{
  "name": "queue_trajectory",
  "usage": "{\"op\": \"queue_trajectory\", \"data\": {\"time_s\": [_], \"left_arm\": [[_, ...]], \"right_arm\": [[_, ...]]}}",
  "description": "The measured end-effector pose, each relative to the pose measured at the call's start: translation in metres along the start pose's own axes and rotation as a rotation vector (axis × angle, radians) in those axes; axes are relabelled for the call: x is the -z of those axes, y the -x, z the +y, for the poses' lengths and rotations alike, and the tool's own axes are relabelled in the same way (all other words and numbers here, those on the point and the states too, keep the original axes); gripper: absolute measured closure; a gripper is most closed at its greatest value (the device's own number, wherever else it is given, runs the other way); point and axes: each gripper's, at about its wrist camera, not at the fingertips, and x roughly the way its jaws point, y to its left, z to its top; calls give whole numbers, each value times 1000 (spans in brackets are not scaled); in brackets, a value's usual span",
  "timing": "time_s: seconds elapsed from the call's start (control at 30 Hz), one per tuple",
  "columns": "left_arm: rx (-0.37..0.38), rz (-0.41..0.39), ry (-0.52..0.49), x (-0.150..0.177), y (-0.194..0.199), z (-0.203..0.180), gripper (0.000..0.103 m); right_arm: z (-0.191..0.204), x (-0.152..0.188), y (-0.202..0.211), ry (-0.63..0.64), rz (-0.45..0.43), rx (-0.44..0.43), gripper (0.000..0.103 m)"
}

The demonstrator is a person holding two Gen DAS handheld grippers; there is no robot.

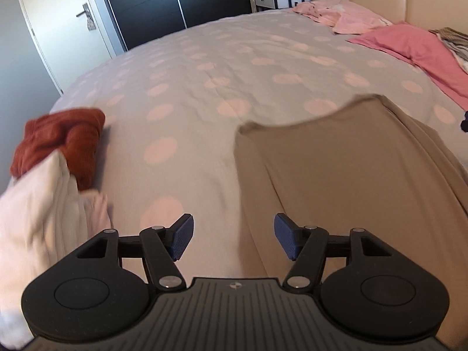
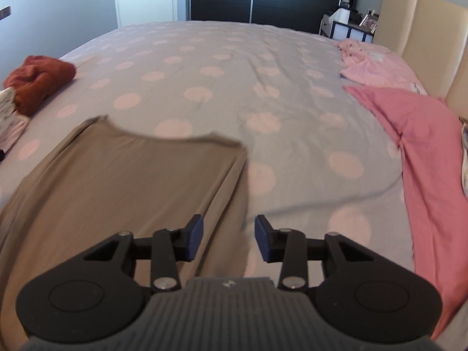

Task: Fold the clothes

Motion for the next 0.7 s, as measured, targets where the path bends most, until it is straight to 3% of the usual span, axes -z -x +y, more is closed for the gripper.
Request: {"op": "queue_trajectory", "data": {"time_s": [0.17, 0.27, 0.37, 0.5, 0.7], "left_arm": [[13, 14, 10, 60, 34, -21, 43], [10, 73, 30, 91, 39, -28, 43], [48, 105, 71, 110, 41, -31, 43], [37, 126, 55, 117, 32, -37, 43], [31, 156, 74, 123, 22, -37, 43]], "right_arm": [[19, 65, 24, -37, 73, -63, 62], [28, 98, 28, -63, 134, -76, 62], [38, 121, 30, -46, 181, -76, 61], [45, 131, 32, -47, 188, -84, 62], [45, 132, 22, -51, 215, -97, 99]]}}
